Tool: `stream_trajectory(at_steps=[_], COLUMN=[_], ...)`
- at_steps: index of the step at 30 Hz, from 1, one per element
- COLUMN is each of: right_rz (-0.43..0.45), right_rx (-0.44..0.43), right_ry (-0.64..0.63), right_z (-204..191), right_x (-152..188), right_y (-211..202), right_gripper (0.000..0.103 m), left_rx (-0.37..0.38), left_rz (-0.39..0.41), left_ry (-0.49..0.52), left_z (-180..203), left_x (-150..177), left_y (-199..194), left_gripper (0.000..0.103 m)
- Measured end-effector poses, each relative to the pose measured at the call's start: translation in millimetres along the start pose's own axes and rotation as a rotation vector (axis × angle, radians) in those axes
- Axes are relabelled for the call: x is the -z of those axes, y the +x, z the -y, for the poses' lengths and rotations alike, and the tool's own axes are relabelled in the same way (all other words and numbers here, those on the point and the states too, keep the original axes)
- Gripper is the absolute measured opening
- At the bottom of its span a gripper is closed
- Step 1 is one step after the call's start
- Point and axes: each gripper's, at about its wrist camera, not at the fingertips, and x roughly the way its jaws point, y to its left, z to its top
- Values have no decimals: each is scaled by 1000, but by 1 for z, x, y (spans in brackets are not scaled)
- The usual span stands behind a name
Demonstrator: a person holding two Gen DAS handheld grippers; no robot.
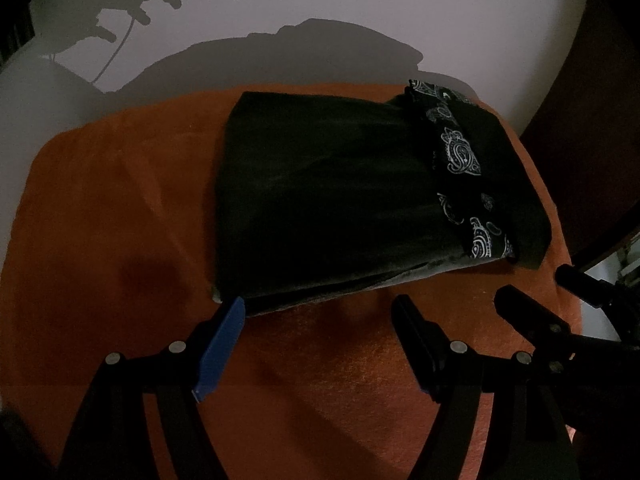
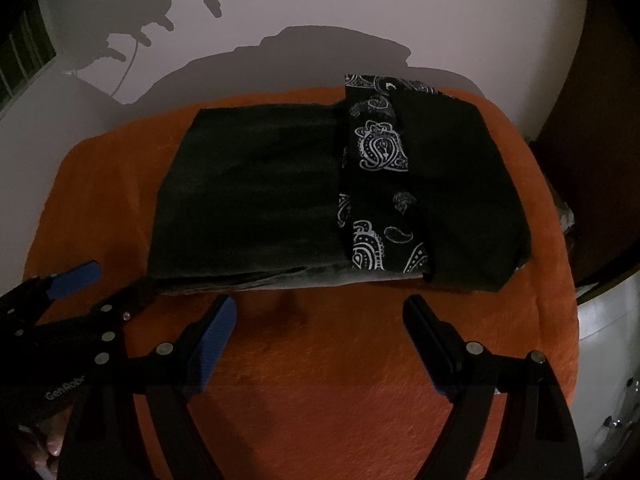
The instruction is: Fold clothes
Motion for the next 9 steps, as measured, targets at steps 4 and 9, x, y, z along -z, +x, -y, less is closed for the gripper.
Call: stream_trajectory(at_steps=[4, 9], right_rz=[-7, -13], right_rx=[6, 4], right_ry=[0, 6], right_z=[0, 0], right_x=[2, 3], right_y=[3, 5], right_gripper=[85, 85], left_rx=[9, 10], left_rz=[1, 4], left_ry=[-2, -4], left_z=[0, -1], left_x=[2, 5], left_y=[1, 1], left_gripper=[77, 77])
